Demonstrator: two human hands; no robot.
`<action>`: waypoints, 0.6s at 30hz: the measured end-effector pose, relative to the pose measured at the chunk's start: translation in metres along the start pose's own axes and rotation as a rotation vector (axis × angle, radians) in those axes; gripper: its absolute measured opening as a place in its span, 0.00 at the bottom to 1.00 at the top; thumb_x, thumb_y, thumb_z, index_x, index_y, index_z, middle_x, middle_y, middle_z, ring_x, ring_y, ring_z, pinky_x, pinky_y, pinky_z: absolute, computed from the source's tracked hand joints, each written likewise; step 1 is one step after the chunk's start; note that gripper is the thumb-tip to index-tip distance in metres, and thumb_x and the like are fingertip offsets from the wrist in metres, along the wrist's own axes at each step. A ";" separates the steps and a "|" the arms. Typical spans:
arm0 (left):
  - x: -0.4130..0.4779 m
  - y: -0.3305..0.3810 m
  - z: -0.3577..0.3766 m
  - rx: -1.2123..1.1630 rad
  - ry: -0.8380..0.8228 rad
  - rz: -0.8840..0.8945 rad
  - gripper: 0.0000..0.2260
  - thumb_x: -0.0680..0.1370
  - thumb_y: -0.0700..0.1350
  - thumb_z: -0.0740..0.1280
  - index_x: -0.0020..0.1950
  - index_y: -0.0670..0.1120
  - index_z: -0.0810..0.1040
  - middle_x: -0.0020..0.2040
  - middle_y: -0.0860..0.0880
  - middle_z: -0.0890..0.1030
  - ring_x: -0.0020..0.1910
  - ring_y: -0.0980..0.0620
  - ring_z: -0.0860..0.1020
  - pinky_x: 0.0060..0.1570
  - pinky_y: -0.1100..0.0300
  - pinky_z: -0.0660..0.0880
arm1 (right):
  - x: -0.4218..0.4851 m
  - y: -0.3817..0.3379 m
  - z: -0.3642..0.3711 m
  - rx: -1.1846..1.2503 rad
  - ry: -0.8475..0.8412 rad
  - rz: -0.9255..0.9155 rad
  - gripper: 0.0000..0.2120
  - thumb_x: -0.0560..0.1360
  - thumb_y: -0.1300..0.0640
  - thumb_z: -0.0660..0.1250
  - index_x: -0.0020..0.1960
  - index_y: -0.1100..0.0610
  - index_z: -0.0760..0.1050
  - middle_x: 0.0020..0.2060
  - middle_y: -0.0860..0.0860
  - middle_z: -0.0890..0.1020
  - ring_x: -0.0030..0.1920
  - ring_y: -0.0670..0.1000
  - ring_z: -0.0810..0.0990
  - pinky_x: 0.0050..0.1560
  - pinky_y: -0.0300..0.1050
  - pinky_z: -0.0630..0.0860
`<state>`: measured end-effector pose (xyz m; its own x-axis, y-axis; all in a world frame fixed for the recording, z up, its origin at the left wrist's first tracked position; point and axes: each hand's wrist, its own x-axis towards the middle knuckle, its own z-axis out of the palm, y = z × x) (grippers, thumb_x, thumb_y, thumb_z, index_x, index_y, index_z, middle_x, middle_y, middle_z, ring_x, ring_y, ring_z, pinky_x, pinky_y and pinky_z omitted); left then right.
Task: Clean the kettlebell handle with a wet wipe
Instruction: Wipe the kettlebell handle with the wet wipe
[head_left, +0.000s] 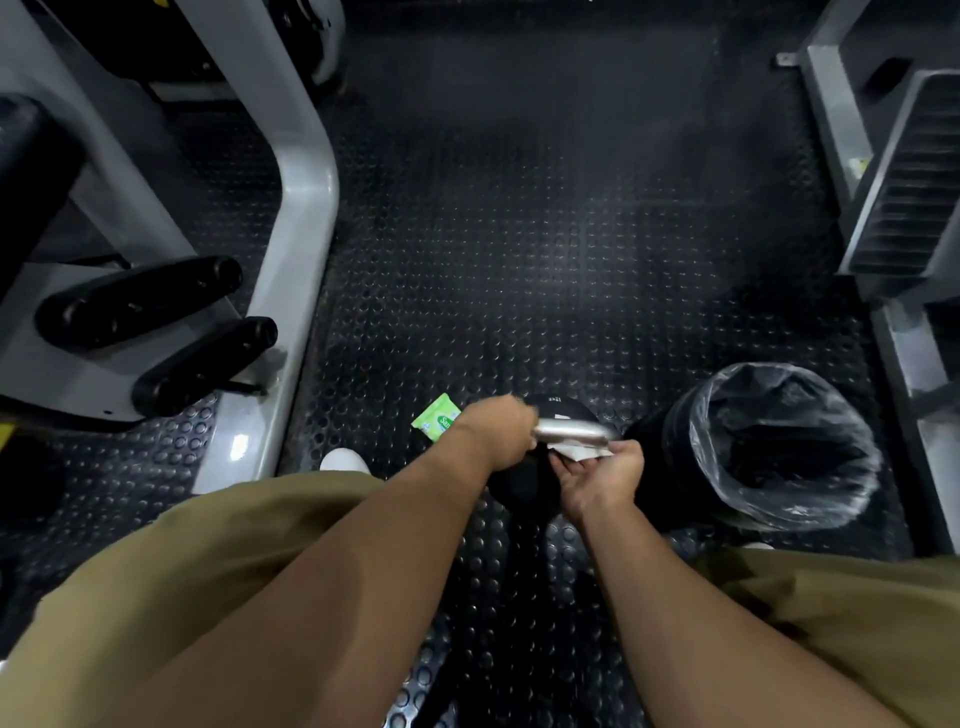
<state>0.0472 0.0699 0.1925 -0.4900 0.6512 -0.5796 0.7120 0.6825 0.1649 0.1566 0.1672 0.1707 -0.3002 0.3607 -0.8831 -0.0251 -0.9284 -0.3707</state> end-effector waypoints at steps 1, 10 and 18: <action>0.000 0.000 -0.001 -0.021 0.003 0.025 0.17 0.84 0.49 0.65 0.72 0.47 0.75 0.64 0.42 0.80 0.62 0.40 0.80 0.62 0.46 0.78 | -0.001 0.001 0.002 -0.001 -0.019 0.014 0.23 0.77 0.53 0.54 0.67 0.63 0.73 0.64 0.63 0.79 0.63 0.64 0.79 0.69 0.58 0.73; -0.003 0.007 -0.014 0.074 -0.004 0.045 0.17 0.84 0.46 0.64 0.74 0.47 0.75 0.64 0.42 0.81 0.61 0.41 0.80 0.61 0.49 0.78 | -0.014 0.005 -0.005 -0.139 -0.110 0.075 0.25 0.79 0.50 0.54 0.67 0.64 0.73 0.61 0.62 0.82 0.62 0.62 0.81 0.71 0.60 0.70; 0.002 0.005 -0.010 0.092 -0.018 0.063 0.11 0.83 0.46 0.65 0.64 0.45 0.79 0.56 0.43 0.82 0.54 0.41 0.81 0.47 0.53 0.74 | -0.018 0.015 0.006 -0.110 -0.158 0.109 0.22 0.78 0.51 0.53 0.63 0.63 0.75 0.61 0.60 0.82 0.65 0.61 0.79 0.72 0.59 0.69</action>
<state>0.0447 0.0785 0.2002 -0.4342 0.6854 -0.5846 0.7848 0.6064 0.1281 0.1557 0.1459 0.1827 -0.4412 0.2321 -0.8669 0.1172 -0.9428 -0.3121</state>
